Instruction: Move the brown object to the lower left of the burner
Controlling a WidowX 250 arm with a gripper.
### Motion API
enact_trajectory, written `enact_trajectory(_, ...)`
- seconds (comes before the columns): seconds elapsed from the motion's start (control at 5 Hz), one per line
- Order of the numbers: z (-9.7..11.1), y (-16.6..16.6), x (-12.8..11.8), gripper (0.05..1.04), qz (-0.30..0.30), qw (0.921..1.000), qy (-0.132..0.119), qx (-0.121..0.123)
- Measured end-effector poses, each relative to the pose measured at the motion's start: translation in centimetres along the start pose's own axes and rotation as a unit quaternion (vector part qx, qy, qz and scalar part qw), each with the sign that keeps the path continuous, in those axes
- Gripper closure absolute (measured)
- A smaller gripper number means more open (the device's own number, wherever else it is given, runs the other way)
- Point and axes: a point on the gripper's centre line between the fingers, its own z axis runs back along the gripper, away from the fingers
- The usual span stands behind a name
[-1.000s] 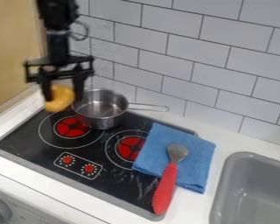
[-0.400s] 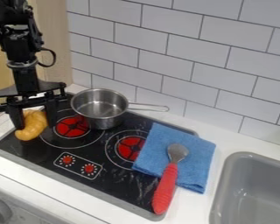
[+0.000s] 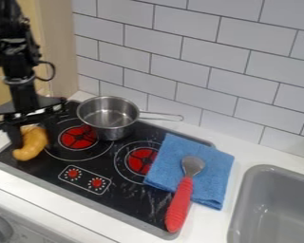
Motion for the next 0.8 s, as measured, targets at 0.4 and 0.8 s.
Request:
enact_trajectory(0.4,-0.3,0.2,-0.5,0.093,-0.007,0.9999,0.007,0.003)
enact_trajectory(0.8,1.3,0.6,-1.0,0.083,-0.005,0.9999,0.009,0.013)
